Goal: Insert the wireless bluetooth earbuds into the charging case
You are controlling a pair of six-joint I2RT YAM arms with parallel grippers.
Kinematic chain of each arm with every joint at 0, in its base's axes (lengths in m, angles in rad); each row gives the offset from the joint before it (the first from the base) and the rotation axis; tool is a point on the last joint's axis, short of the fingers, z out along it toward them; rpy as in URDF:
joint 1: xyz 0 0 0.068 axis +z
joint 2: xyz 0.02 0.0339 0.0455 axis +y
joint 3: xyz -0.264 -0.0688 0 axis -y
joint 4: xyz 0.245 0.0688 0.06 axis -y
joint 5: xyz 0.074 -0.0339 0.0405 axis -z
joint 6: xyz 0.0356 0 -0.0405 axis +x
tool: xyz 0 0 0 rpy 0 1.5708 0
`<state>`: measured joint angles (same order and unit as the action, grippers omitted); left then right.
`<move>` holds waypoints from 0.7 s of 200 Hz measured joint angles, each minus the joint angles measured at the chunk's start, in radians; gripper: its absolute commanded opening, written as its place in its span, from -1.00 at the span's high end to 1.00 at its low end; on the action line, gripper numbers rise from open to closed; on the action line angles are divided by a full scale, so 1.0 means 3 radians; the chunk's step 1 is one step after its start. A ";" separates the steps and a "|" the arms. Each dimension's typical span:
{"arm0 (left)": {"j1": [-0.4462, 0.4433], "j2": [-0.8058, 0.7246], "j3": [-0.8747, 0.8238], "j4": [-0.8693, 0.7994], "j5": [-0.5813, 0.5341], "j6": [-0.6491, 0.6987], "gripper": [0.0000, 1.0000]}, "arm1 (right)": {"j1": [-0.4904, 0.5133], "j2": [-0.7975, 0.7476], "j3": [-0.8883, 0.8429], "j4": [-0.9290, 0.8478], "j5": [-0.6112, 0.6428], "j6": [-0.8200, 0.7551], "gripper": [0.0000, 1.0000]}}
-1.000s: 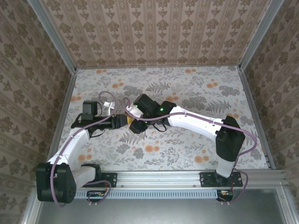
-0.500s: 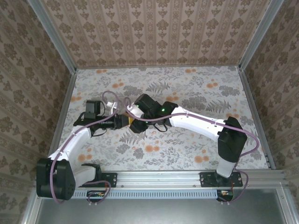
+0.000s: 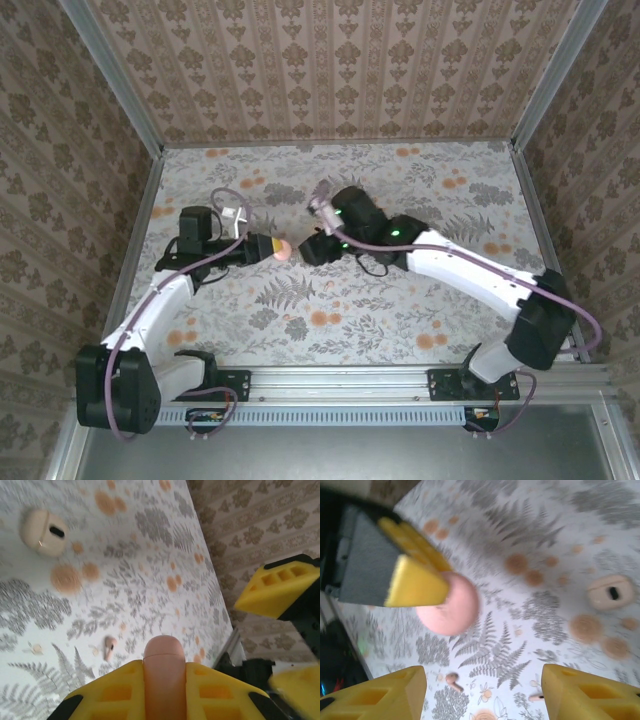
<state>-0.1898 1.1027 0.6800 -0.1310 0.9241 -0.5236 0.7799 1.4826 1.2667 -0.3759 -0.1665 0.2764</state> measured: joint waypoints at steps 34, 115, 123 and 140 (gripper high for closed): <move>-0.0114 -0.0164 -0.0065 0.0657 -0.0323 -0.0319 0.91 | -0.0525 -0.0518 -0.0505 0.0493 -0.0278 0.0740 -0.29; -0.0792 -0.0308 -0.0145 0.1671 -0.1142 -0.0871 0.93 | -0.0643 -0.0613 -0.0802 0.1701 -0.0951 0.1876 -0.30; -0.0882 -0.0308 -0.0159 0.1726 -0.1249 -0.0931 0.93 | -0.0643 -0.0584 -0.0802 0.1817 -0.0987 0.1960 -0.29; -0.1076 -0.0308 -0.0178 0.1831 -0.1405 -0.1059 0.93 | -0.0643 -0.0450 -0.0802 0.2054 -0.1081 0.2132 -0.26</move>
<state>-0.5125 1.0103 0.6266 0.4183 0.5026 -0.8413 0.5869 1.3476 1.0260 0.2401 -0.4908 0.9161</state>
